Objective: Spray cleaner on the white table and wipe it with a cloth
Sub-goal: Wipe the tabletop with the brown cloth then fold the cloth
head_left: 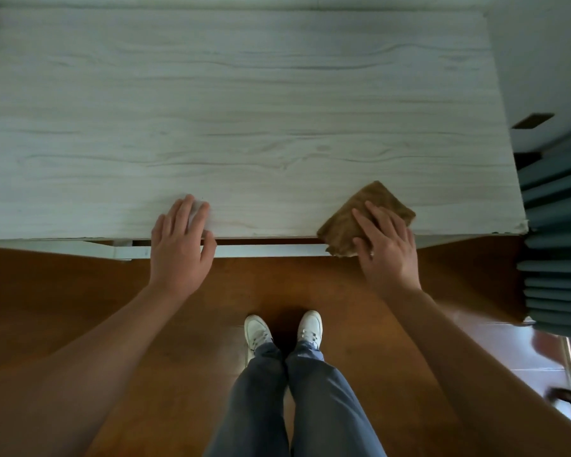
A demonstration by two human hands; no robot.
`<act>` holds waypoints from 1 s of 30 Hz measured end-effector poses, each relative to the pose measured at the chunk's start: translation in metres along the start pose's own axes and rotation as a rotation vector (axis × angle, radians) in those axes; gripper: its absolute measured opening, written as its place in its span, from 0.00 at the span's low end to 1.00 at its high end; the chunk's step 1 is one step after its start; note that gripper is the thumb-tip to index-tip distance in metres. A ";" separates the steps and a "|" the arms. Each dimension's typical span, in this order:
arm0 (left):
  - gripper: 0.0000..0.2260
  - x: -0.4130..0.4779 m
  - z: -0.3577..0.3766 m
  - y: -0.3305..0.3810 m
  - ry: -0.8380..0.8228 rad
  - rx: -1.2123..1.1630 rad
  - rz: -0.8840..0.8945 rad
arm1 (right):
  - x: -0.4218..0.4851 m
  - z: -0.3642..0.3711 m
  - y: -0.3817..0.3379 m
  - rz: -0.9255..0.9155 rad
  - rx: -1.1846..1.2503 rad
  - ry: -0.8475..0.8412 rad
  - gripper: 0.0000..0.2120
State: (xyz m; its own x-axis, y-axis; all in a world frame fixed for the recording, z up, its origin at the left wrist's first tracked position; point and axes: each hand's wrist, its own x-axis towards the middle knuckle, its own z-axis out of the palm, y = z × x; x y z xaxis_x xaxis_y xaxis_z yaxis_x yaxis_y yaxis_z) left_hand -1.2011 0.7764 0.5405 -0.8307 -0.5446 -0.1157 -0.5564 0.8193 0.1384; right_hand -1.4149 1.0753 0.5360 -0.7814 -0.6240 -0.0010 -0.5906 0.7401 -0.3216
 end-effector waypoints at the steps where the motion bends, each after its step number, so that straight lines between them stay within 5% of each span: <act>1: 0.25 -0.001 0.000 0.002 0.006 -0.005 -0.007 | -0.001 -0.005 0.010 0.002 -0.005 -0.007 0.24; 16: 0.23 0.003 -0.012 -0.018 0.071 -0.054 -0.002 | 0.013 0.000 -0.001 0.206 0.021 0.057 0.20; 30: 0.25 0.012 -0.055 -0.262 0.058 0.011 -0.084 | 0.042 0.073 -0.218 0.187 0.019 0.037 0.20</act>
State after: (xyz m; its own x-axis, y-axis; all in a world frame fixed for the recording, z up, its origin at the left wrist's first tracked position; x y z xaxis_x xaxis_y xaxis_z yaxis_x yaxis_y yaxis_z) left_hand -1.0662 0.5452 0.5568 -0.7809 -0.6208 -0.0696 -0.6244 0.7719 0.1198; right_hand -1.3045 0.8692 0.5365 -0.8844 -0.4658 -0.0282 -0.4304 0.8375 -0.3366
